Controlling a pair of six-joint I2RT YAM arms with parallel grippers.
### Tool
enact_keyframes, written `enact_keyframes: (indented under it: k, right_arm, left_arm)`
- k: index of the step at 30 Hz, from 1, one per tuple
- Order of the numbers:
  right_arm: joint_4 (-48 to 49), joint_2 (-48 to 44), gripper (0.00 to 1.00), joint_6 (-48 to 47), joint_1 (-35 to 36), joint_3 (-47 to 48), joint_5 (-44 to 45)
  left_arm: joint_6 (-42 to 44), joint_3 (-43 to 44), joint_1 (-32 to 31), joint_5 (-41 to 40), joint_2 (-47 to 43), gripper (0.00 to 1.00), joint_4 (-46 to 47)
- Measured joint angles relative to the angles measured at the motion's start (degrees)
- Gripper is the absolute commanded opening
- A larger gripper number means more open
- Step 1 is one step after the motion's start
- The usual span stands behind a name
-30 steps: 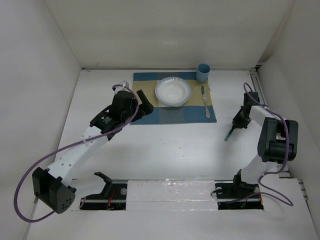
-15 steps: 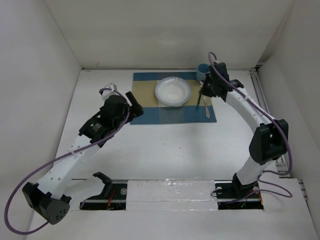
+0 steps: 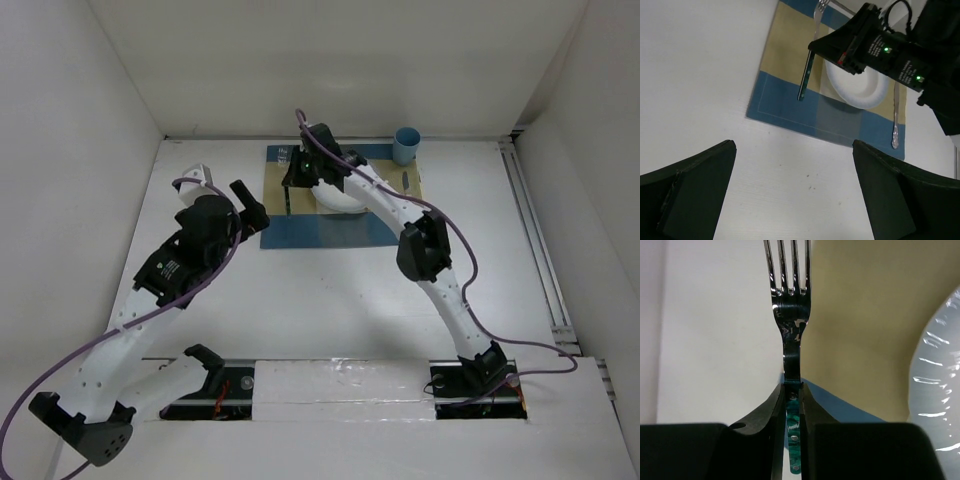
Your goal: Set the dinner table for one person
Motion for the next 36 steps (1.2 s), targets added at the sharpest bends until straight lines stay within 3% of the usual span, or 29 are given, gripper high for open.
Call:
enact_keyframes:
  k: [5, 36]
  right_arm:
    - [-0.66, 1.33, 0.0, 1.44, -0.13, -4.9, -2.08]
    - [9.99, 11.74, 0.01, 10.71, 0.72, -1.49, -3.78]
  left_arm:
    - [1.05, -1.11, 0.0, 0.39, 0.81, 1.0, -0.09]
    - [2.97, -3.13, 0.0, 7.43, 0.33, 1.0, 1.33]
